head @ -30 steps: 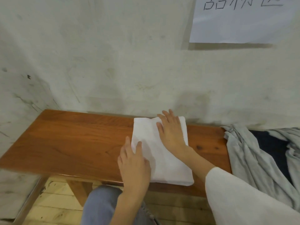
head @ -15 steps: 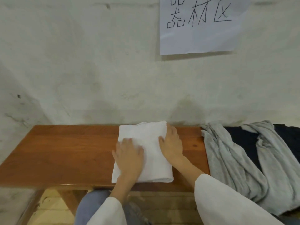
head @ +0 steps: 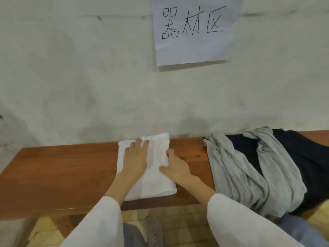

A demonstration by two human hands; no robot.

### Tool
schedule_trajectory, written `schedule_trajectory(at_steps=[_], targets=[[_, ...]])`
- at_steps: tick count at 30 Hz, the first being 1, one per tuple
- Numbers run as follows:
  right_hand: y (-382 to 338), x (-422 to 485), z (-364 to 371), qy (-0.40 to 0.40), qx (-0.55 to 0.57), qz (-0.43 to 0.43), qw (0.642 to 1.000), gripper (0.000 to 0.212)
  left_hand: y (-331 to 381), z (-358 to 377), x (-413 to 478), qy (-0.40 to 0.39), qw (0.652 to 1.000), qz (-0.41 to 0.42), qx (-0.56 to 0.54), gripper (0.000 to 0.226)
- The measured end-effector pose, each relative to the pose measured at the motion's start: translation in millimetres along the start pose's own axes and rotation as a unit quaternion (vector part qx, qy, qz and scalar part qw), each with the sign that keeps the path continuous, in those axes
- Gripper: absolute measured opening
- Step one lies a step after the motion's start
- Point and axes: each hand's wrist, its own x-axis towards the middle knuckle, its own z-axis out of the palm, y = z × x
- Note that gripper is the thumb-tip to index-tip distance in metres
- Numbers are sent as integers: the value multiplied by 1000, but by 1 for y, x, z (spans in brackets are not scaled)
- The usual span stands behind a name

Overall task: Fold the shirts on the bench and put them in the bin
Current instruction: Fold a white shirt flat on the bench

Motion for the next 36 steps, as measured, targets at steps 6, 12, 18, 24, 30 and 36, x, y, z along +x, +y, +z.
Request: schedule_trajectory(at_steps=[6,12,18,24,30,36], targets=[[3,-4,-6,-56,60,40,996,78,50,-1,79,-155,883,367,249,43],[14,-9,-25,-78,104,128,983,31,56,-7,112,-198,832,393,338,37],[48,-37,-77,93,87,122,984,15,74,-50,100,-192,888,375,184,20],[106,-115,-162,209,54,113,970,23,173,-96,78,-146,906,394,39,25],[199,-232,-237,325,24,127,937,35,318,-116,22,-103,888,446,-44,15],[309,-346,-266,389,50,204,897,36,466,-79,-57,-70,866,485,-99,17]])
